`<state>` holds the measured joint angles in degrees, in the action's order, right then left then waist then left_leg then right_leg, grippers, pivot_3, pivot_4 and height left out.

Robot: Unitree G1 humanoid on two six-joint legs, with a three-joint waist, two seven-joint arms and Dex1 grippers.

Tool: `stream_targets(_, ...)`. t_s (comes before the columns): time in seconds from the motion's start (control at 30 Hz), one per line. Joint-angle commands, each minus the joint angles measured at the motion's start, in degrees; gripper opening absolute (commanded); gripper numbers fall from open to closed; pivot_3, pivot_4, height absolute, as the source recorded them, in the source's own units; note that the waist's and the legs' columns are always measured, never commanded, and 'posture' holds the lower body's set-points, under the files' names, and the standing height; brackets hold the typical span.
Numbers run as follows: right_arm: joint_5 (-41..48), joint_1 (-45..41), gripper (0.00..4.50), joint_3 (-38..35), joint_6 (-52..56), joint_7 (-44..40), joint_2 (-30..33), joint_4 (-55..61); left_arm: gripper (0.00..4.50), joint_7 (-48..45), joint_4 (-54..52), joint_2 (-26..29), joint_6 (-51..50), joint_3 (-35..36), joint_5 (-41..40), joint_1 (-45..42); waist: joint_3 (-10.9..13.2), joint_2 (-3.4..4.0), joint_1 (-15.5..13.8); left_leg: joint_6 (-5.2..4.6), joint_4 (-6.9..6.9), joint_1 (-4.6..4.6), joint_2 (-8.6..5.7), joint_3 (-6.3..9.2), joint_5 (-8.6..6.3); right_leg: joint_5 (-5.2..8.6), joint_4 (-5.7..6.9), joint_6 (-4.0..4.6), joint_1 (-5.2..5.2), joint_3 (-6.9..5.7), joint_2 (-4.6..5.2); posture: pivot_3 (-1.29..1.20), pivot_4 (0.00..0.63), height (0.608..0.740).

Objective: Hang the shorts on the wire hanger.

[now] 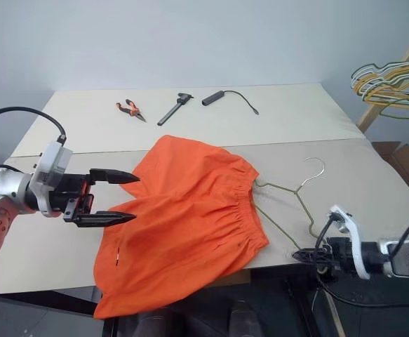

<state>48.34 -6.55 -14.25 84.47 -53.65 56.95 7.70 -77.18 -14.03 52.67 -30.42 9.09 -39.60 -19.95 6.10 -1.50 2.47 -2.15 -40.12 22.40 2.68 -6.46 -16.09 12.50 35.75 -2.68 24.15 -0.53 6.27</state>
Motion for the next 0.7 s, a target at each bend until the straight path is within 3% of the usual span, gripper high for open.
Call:
stream_targets(0.03,-0.86,-3.89,0.0,2.4,-2.06,0.1,-0.86,-2.42,4.48,-0.18,-1.04,1.19,0.81,1.13,-0.01,-0.36,0.0,0.0,-0.03,0.0,0.02,0.0,0.0,0.0,0.0,0.0,-0.01,0.0,0.0,-0.01,0.0,-0.07,0.107,0.74)
stream_targets(0.33,-2.15,-11.84,0.0,6.02,-2.39,0.74,-5.87,-10.79,4.48,-0.05,-1.3,1.47,1.64,1.27,0.33,0.24,0.0,0.0,-0.19,0.01,0.09,0.03,0.0,-0.04,0.0,0.01,-0.05,-0.02,0.01,-0.06,0.0,-0.04,0.097,0.74)
stream_targets(0.6,-2.71,-4.46,0.0,11.62,-9.08,-11.33,3.04,-6.27,4.48,-0.85,-0.89,2.28,2.14,1.95,0.36,0.6,0.0,0.01,-1.26,0.0,0.09,0.08,0.0,-0.04,0.0,0.03,-0.12,-0.05,0.01,-0.1,0.0,-0.03,0.091,0.74)
stream_targets(0.7,-5.81,-8.97,0.0,14.05,-10.68,-9.63,1.87,-11.43,4.48,-0.88,-0.46,2.13,2.49,1.65,0.69,0.15,-0.02,-0.02,-0.87,0.0,0.09,0.0,0.03,-0.07,0.0,0.01,-0.11,-0.03,-0.03,-0.1,-0.01,-0.03,0.083,0.74)
